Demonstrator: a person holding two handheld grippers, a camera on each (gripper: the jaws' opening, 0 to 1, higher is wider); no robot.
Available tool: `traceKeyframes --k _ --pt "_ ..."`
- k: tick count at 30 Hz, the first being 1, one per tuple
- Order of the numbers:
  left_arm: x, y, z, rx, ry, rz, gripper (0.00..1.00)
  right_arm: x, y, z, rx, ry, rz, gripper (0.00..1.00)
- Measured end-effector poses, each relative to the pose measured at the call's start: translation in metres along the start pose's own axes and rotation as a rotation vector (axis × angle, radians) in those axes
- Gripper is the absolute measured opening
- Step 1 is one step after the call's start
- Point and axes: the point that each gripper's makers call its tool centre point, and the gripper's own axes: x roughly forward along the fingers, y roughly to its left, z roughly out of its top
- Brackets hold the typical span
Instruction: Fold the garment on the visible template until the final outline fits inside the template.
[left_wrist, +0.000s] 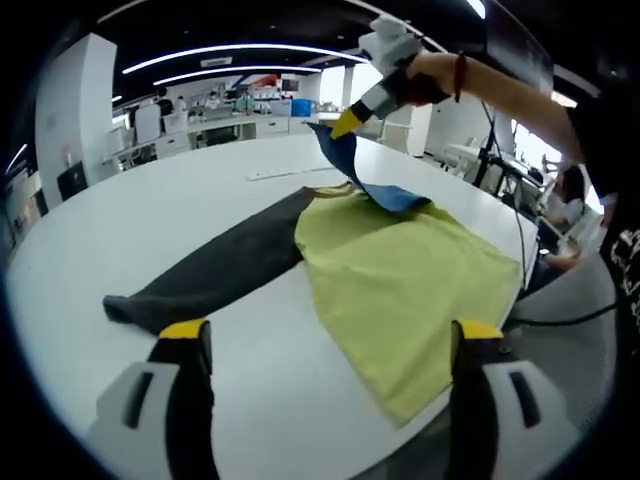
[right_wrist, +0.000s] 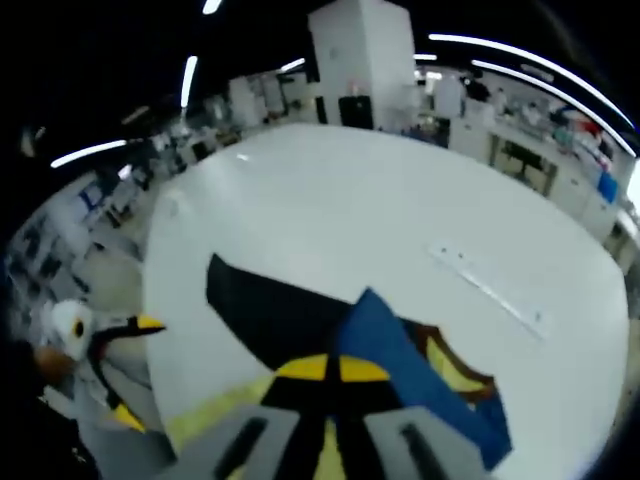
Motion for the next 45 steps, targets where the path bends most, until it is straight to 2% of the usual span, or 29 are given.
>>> traceKeyframes --k 4,19,27,31,35,41,45 --pt "0.0 -0.001 -0.001 0.001 0.002 0.0 0.97 0.013 0.004 -0.008 -0.009 0.013 -0.007 0.0" --pt "-0.003 0.003 -0.004 -0.007 0.008 0.008 0.97 0.06 0.022 -0.045 0.07 0.05 0.027 0.0" --pt "-0.003 0.004 -0.004 -0.011 0.008 0.014 0.98 0.061 0.024 -0.052 0.132 0.028 0.061 0.01" --pt "-0.003 0.004 -0.002 -0.012 -0.003 0.014 0.99 0.058 0.018 -0.054 0.136 0.016 0.051 0.16" --pt "-0.002 0.003 -0.001 -0.004 -0.002 0.01 0.99 0.055 0.011 -0.057 0.111 0.015 0.039 0.33" --pt "-0.003 0.005 0.003 -0.002 -0.017 0.013 0.99 0.046 -0.001 -0.063 0.061 0.004 0.006 0.55" --pt "-0.004 0.005 0.004 0.005 -0.017 0.016 0.99 0.037 -0.014 -0.066 0.023 -0.003 -0.024 0.61"
